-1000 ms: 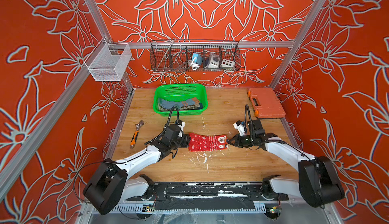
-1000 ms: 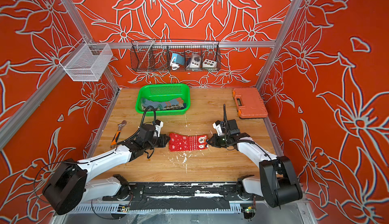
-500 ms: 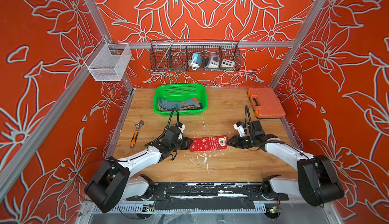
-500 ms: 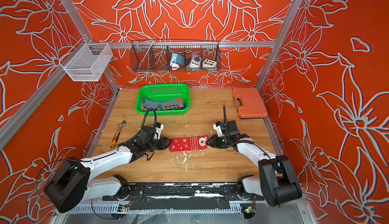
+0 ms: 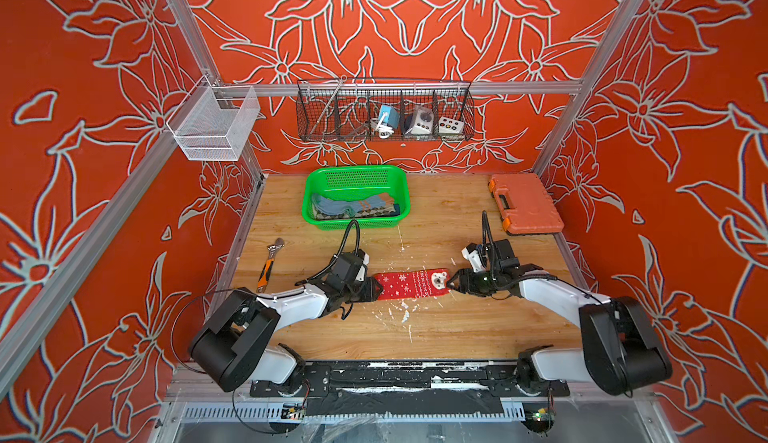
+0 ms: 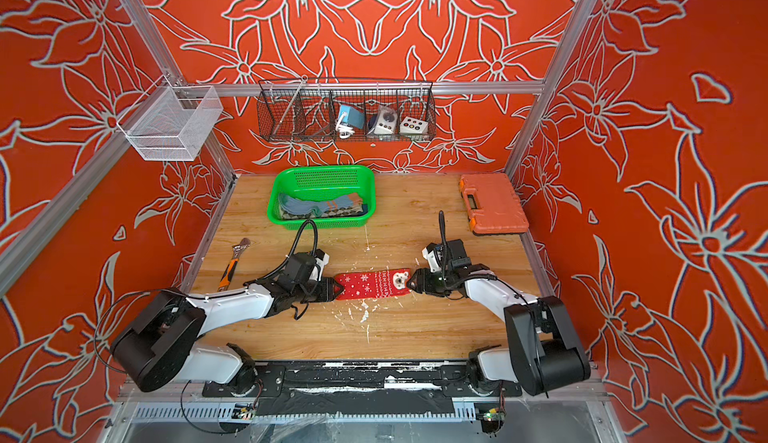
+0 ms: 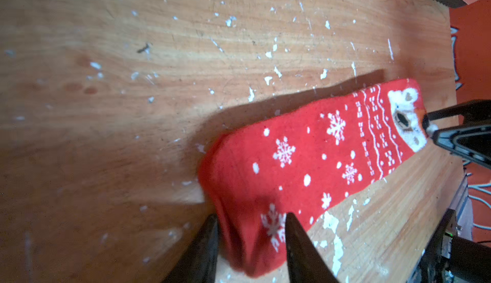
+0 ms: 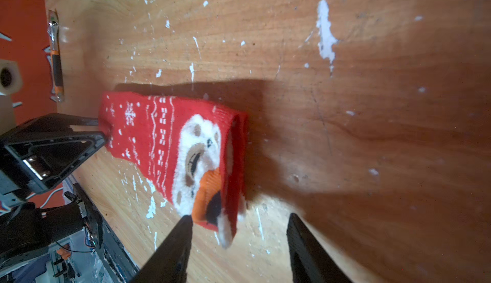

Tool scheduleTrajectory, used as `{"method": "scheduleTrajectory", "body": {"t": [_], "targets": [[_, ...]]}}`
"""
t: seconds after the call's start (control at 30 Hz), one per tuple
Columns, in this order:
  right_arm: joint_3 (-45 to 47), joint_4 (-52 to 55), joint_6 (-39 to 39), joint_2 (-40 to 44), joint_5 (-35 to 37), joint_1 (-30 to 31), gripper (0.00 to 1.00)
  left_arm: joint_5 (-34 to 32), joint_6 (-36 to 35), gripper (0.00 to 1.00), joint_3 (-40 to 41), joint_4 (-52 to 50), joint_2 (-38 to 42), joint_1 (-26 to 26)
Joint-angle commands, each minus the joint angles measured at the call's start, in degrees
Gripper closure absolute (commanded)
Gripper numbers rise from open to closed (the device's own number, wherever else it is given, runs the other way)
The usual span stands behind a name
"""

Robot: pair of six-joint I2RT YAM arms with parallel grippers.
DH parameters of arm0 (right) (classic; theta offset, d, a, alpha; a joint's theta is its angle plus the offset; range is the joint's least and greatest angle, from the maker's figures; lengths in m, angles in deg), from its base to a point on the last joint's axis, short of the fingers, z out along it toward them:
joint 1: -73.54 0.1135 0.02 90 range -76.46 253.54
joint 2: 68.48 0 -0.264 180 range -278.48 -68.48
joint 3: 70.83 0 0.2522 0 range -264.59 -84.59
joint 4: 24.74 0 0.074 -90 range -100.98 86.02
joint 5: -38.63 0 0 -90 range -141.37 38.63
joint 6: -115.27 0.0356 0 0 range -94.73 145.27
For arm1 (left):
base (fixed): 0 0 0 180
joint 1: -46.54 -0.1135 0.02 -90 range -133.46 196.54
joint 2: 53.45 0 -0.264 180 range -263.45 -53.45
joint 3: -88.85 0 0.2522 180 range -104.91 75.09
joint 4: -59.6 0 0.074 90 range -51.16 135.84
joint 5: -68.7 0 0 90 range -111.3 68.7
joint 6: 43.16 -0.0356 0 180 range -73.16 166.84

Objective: Place the socks together as a pair
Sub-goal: Pick up a pair of socks from the center of the board.

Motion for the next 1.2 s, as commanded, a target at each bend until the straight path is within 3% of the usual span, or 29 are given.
{"method": "scheduleTrajectory", "body": {"t": [0.0, 0.27, 0.53, 0.6, 0.9, 1.17], "targets": [[0.2, -2.9, 0.4, -1.7, -1.9, 0.9, 0.47, 1.7, 0.5, 0.6, 0.4, 2.1, -1.3, 0.6], [0.5, -4.6, 0.4, -5.5, -2.0, 2.6, 0.57, 1.6, 0.8, 0.72, 0.4, 2.8, -2.2, 0.6], [0.4, -4.4, 1.3, -2.6, -2.3, 2.8, 0.95, 0.8, 1.8, 1.0, 0.2, 3.9, -0.3, 0.6], [-1.0, -2.8, 1.3, -0.8, -2.2, 2.9, 1.0, 0.1, 1.9, 1.0, -0.6, 3.0, 0.9, 0.6], [-15.6, 7.8, -0.3, 1.8, -3.2, 2.8, 1.0, -2.1, 0.1, 1.0, -11.2, -6.8, 6.8, -1.7], [-38.2, 11.9, 0.8, -8.7, -6.5, 3.6, 1.0, -5.3, -4.2, 1.0, -29.9, -16.8, 5.5, -9.2]]}}
